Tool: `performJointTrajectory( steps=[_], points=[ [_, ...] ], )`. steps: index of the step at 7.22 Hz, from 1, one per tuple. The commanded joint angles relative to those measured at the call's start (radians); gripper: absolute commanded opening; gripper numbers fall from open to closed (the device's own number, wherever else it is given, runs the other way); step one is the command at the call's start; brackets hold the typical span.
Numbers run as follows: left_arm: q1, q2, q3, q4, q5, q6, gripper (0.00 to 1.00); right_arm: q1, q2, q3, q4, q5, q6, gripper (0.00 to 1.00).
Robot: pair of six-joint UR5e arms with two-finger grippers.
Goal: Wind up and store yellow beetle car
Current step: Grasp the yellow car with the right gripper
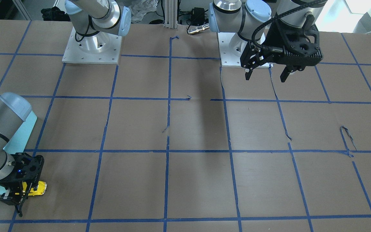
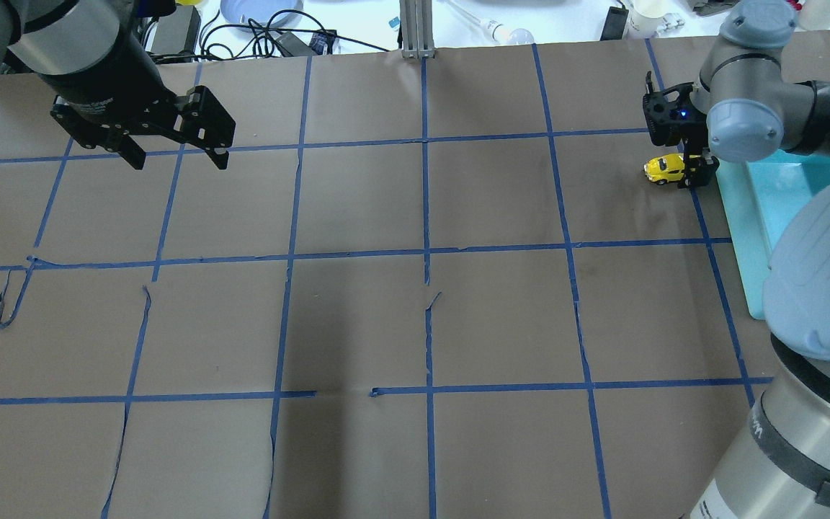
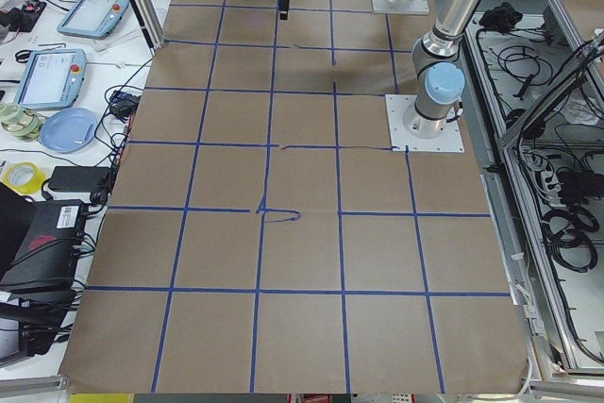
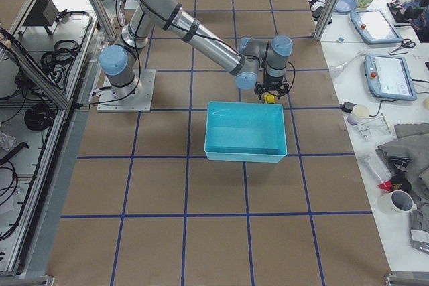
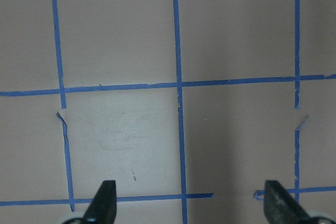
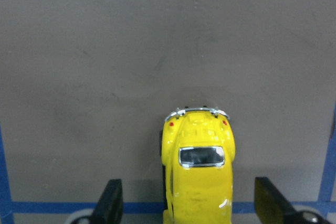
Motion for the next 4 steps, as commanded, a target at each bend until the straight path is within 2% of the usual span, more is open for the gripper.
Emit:
performJointTrajectory(
  steps=[1, 2, 3, 4],
  points=[
    [0.008, 0.001, -0.001, -0.004, 0.001, 0.007, 1.00, -0.002, 0.007, 0.003, -0.020, 0.000, -0.031, 0.41],
    [0.009, 0.001, 0.001, -0.004, 0.001, 0.007, 1.00, -0.002, 0.007, 0.005, -0.020, 0.000, -0.033, 0.13],
    [0.009, 0.001, -0.001, -0.006, 0.001, 0.007, 1.00, 0.001, -0.012, 0.006, -0.016, 0.005, -0.033, 0.00],
    [0.009, 0.001, 0.001, -0.006, 0.001, 0.007, 1.00, 0.010, -0.032, 0.005, -0.008, 0.006, -0.034, 0.00]
  ],
)
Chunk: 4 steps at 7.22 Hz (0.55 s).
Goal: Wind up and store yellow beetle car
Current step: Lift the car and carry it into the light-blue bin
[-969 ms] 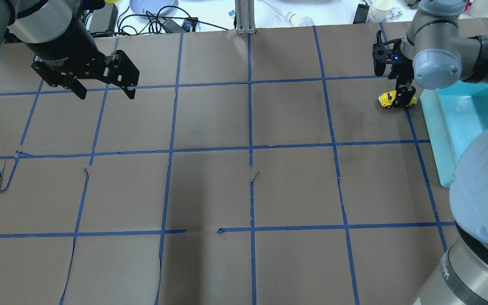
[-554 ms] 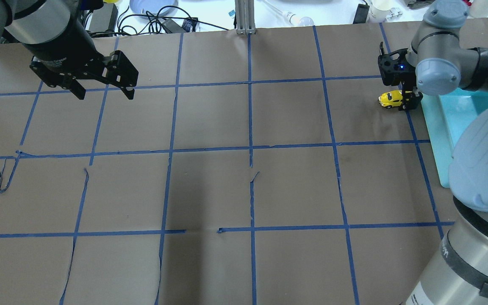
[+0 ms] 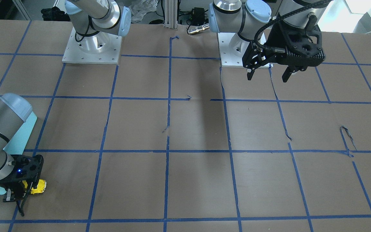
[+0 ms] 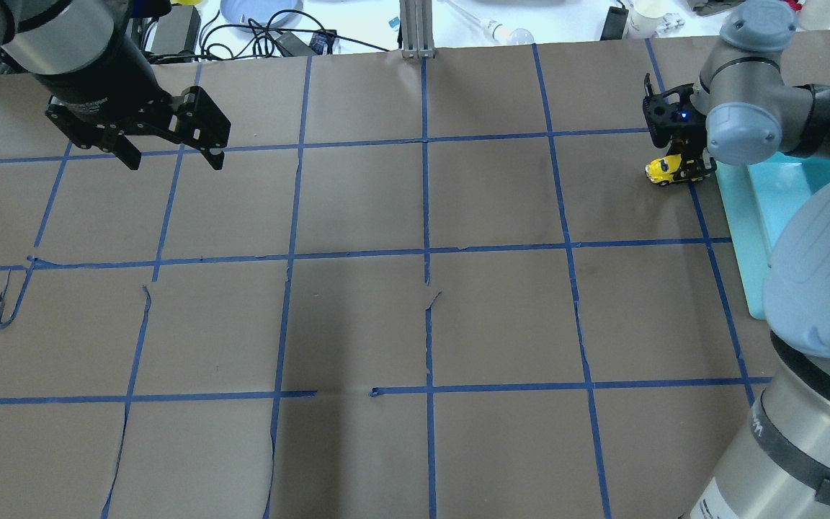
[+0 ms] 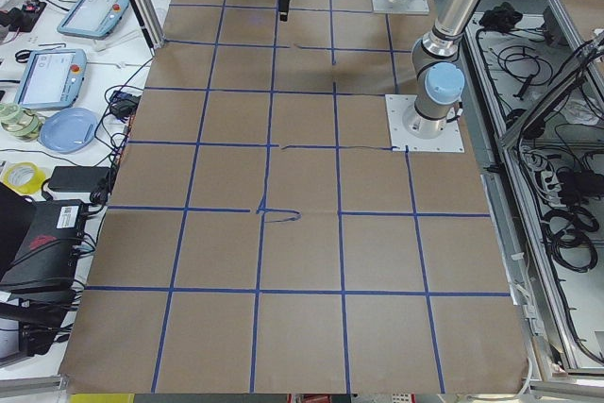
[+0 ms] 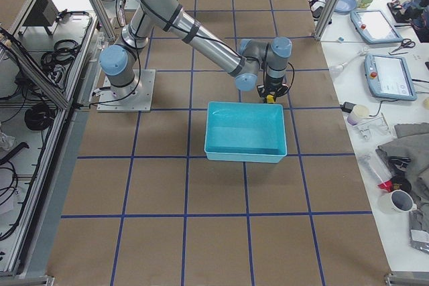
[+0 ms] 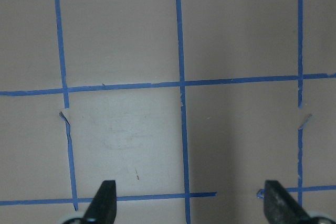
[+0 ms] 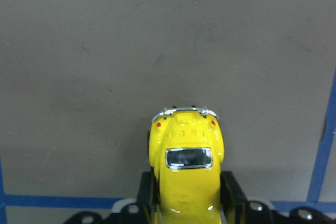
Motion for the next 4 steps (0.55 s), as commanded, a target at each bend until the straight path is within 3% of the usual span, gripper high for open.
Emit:
performJointTrajectory(
  steps=[1, 4],
  points=[
    [0.001, 0.000, 0.001, -0.001, 0.000, 0.000, 1.00, 0.054, -0.055, -0.002, 0.019, 0.010, 0.015, 0.00],
    [0.002, 0.000, 0.004, -0.001, 0.000, 0.000, 1.00, 0.088, -0.234, -0.014, 0.172, -0.026, 0.026, 0.00]
  ],
)
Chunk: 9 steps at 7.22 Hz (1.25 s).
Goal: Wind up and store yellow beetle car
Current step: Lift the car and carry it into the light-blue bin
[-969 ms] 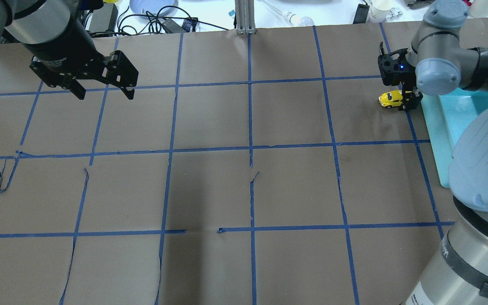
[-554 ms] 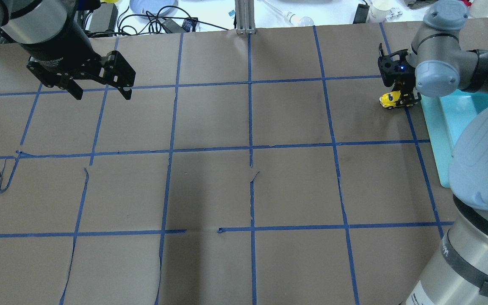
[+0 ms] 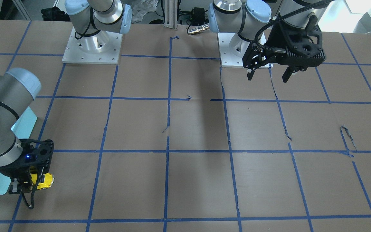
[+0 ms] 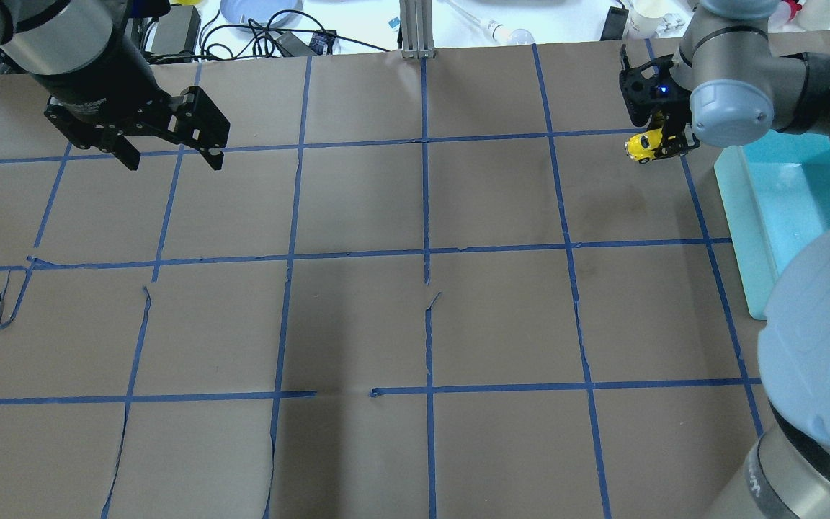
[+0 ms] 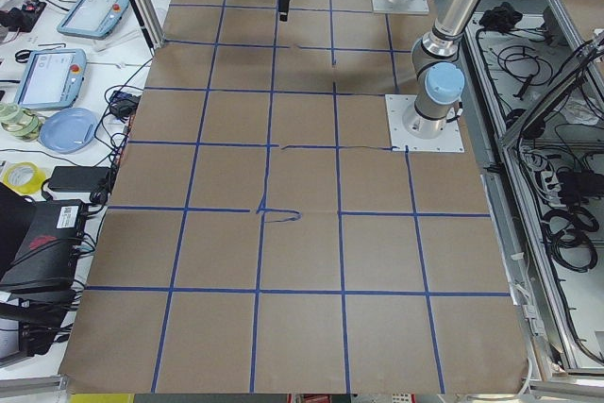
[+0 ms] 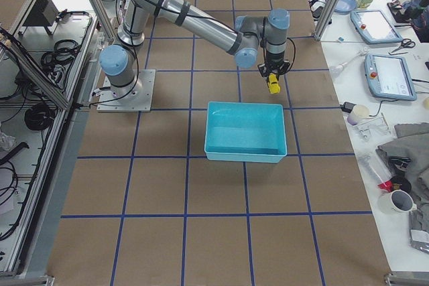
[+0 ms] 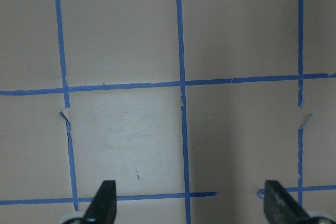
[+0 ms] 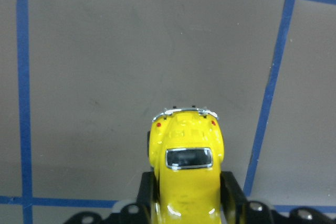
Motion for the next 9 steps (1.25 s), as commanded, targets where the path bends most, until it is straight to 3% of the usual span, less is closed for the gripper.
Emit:
performJointTrajectory(
  steps=[1, 3, 5, 7, 9],
  points=[
    [0.001, 0.000, 0.002, 0.000, 0.000, 0.000, 1.00, -0.059, -0.122, 0.003, 0.098, -0.075, -0.029, 0.00],
    [0.003, -0.002, 0.004, 0.000, 0.000, 0.000, 1.00, -0.245, -0.146, 0.011, 0.200, -0.071, -0.075, 0.00],
    [0.001, -0.002, 0.004, 0.000, 0.000, 0.002, 1.00, -0.359, -0.140, 0.073, 0.176, -0.048, -0.211, 0.00],
    [0.003, -0.002, 0.005, 0.000, 0.000, 0.000, 1.00, -0.421, -0.115, 0.240, -0.036, 0.007, -0.290, 0.00],
    [0.001, -0.002, 0.005, 0.000, 0.000, 0.000, 1.00, -0.439, -0.049, 0.284, -0.184, 0.018, -0.296, 0.00]
  ],
)
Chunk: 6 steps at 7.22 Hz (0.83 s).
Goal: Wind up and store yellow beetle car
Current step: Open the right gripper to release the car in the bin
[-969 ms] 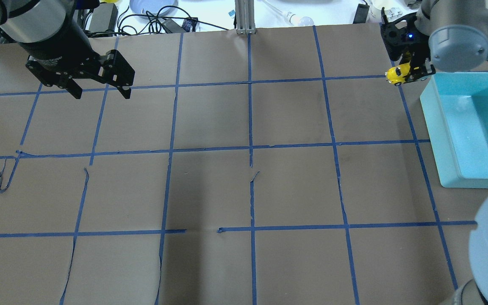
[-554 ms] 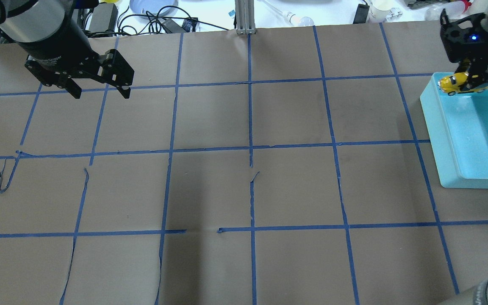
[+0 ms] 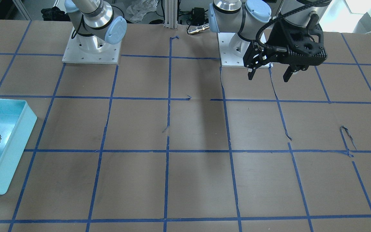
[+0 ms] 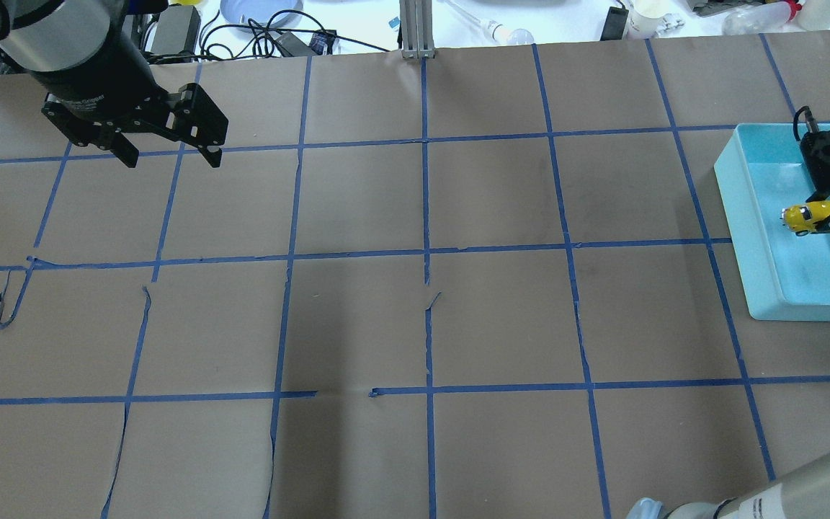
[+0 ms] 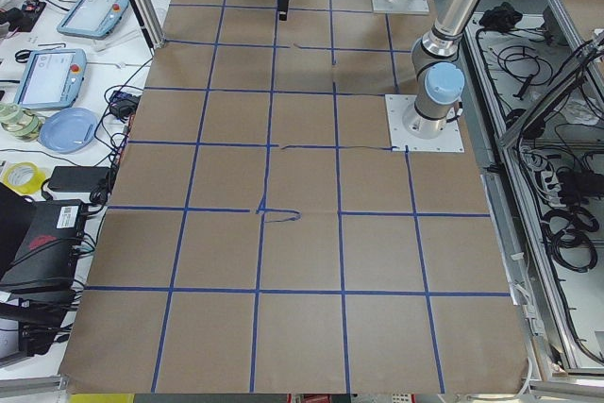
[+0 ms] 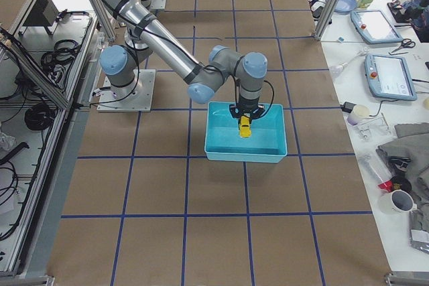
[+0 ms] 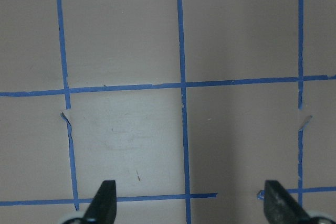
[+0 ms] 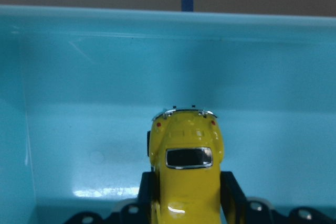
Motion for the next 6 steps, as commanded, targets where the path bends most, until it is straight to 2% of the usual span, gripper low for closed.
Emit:
performJointTrajectory(
  steps=[1, 2, 3, 5, 6],
  points=[
    [0.000, 0.000, 0.000, 0.000, 0.000, 0.000, 1.00, -0.015, 0.052, 0.033, -0.103, 0.027, -0.007, 0.20],
    [0.000, 0.000, 0.000, -0.002, 0.000, 0.000, 1.00, -0.015, 0.042, 0.031, -0.076, 0.025, 0.001, 0.68],
    [0.001, 0.000, 0.000, 0.000, 0.000, 0.000, 1.00, -0.005, 0.023, 0.013, -0.048, 0.022, 0.007, 1.00],
    [0.001, -0.003, 0.002, -0.002, 0.000, 0.000, 1.00, 0.025, -0.106, -0.034, 0.109, 0.024, 0.131, 1.00],
    [-0.002, -0.002, 0.003, -0.003, 0.000, 0.000, 1.00, 0.083, -0.159, -0.059, 0.177, 0.022, 0.216, 1.00]
  ],
)
